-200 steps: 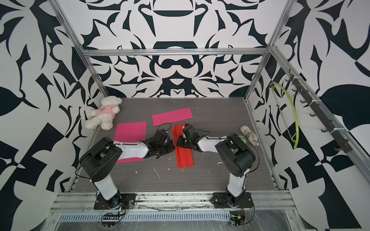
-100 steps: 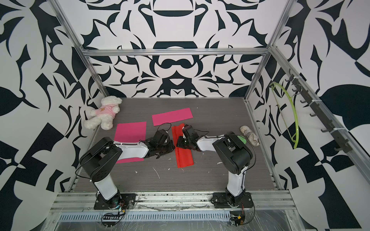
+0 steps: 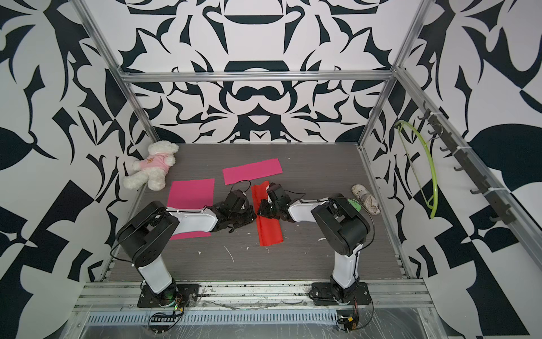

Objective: Fold the rectangular paper in half along the long edge
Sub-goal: Fold the paper at the center of the board.

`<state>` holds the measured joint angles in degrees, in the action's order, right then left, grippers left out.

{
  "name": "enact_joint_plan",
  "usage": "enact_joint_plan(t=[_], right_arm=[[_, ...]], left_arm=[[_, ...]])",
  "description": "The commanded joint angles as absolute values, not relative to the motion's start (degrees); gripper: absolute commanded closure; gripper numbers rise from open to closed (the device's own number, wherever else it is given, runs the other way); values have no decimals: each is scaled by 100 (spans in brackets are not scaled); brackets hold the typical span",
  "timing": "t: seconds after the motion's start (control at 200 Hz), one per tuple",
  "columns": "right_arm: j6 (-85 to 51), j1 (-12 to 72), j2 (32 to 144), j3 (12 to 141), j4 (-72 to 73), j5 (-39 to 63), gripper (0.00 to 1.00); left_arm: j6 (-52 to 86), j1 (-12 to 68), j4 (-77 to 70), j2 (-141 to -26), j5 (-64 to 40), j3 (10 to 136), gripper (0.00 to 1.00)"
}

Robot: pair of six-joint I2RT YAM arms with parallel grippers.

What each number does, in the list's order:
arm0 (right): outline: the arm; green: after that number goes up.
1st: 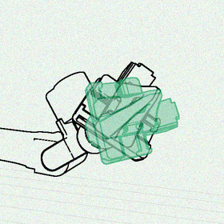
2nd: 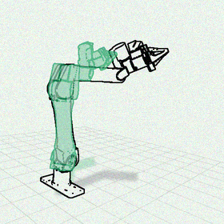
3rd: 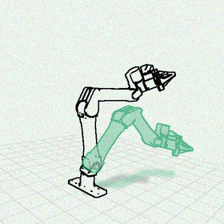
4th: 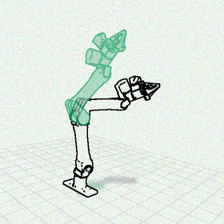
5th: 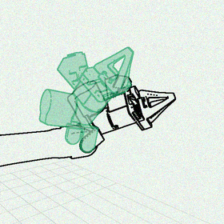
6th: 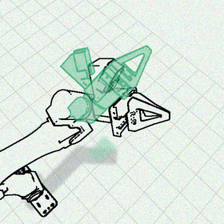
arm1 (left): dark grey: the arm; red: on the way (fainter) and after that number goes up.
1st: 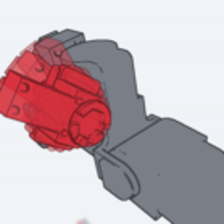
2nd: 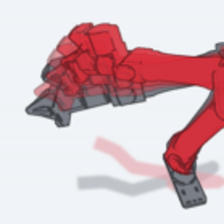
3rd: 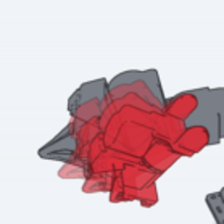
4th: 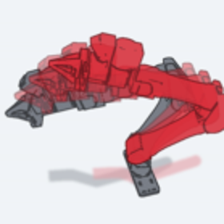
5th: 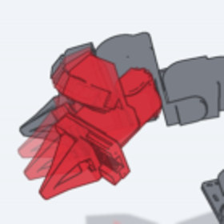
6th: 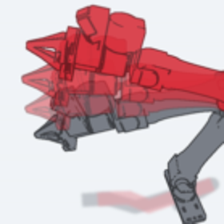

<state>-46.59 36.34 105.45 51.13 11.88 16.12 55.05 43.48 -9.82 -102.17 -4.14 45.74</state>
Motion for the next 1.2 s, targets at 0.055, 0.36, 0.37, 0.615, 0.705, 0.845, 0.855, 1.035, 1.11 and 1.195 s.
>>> enact_joint_plan(t=[0.055, 0.36, 0.37, 0.615, 0.705, 0.845, 0.855, 1.035, 1.11, 1.195], right_arm=[[-4663, 3569, 10550, 5027, 1307, 1591, 100], [-4831, 3549, 10679, 4931, 1531, 1690, 100], [-4833, 3550, 10679, 4931, 1543, 1695, 100], [-4860, 3533, 10558, 5026, 1564, 1749, 100], [-4860, 3533, 10513, 5036, 1559, 1749, 100], [-4860, 3516, 10494, 5047, 1560, 1731, 100], [-4856, 3516, 10494, 5052, 1563, 1731, 100], [-4852, 3498, 10534, 5097, 1564, 1748, 100], [-4852, 3498, 10538, 5123, 1547, 1764, 100], [-4852, 3497, 10538, 5132, 1547, 1775, 100]], left_arm=[[5390, 4342, 888, -10817, -161, 4097, 97], [5380, 4342, 923, -10827, -154, 4104, 97], [5381, 4342, 923, -10828, -157, 4104, 97], [5370, 4346, 931, -10846, -158, 4114, 97], [5370, 4342, 932, -10862, -155, 4115, 97], [5370, 4343, 923, -10862, -157, 4109, 97], [5375, 4342, 923, -10863, -162, 4110, 97], [5368, 4344, 932, -10846, -154, 4102, 97], [5363, 4342, 931, -10848, -153, 4087, 97], [5371, 4342, 923, -10851, -154, 4088, 97]])
